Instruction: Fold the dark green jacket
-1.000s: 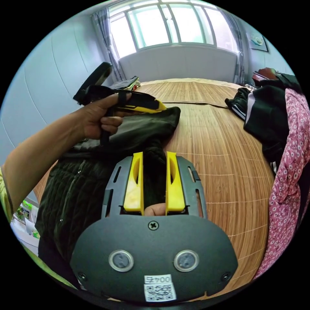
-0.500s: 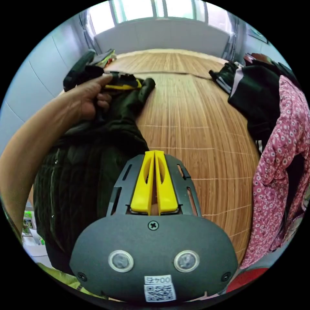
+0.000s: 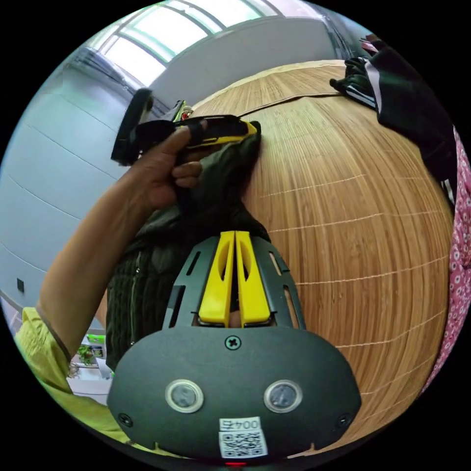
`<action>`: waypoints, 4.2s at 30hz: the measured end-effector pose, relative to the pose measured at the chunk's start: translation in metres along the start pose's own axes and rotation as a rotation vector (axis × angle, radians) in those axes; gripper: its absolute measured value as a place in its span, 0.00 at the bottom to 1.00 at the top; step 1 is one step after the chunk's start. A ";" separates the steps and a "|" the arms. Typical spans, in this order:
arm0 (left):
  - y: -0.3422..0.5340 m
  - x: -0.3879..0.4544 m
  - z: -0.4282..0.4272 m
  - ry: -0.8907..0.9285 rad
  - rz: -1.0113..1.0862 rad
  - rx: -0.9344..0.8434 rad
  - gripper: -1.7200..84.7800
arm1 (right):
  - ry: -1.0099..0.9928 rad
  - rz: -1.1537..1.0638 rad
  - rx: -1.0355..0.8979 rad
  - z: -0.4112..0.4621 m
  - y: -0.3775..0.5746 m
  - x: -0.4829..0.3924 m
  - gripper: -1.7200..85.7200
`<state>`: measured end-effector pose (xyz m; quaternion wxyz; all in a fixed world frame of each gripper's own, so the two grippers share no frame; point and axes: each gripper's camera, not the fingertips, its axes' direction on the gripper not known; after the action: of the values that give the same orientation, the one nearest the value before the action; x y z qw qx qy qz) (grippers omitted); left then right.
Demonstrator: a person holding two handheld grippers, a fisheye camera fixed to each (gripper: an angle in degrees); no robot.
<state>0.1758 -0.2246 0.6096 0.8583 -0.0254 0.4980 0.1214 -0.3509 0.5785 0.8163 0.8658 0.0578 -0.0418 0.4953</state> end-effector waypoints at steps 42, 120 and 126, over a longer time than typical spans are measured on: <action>0.384 -0.060 -0.192 -0.842 -0.275 0.051 0.03 | -0.121 0.071 0.047 -0.020 0.001 0.092 0.01; 0.569 -0.246 -0.108 -0.097 -0.997 0.640 0.02 | 0.648 -2.186 0.087 0.031 0.125 -0.509 0.11; 0.565 -0.245 -0.105 -0.102 -0.996 0.637 0.02 | 0.725 -2.216 0.026 0.035 0.108 -0.508 0.05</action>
<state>-0.1616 0.2612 0.8117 0.7999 0.0087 0.3963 -0.4505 -0.7017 0.1946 0.7915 0.7849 -0.0734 0.2867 -0.5444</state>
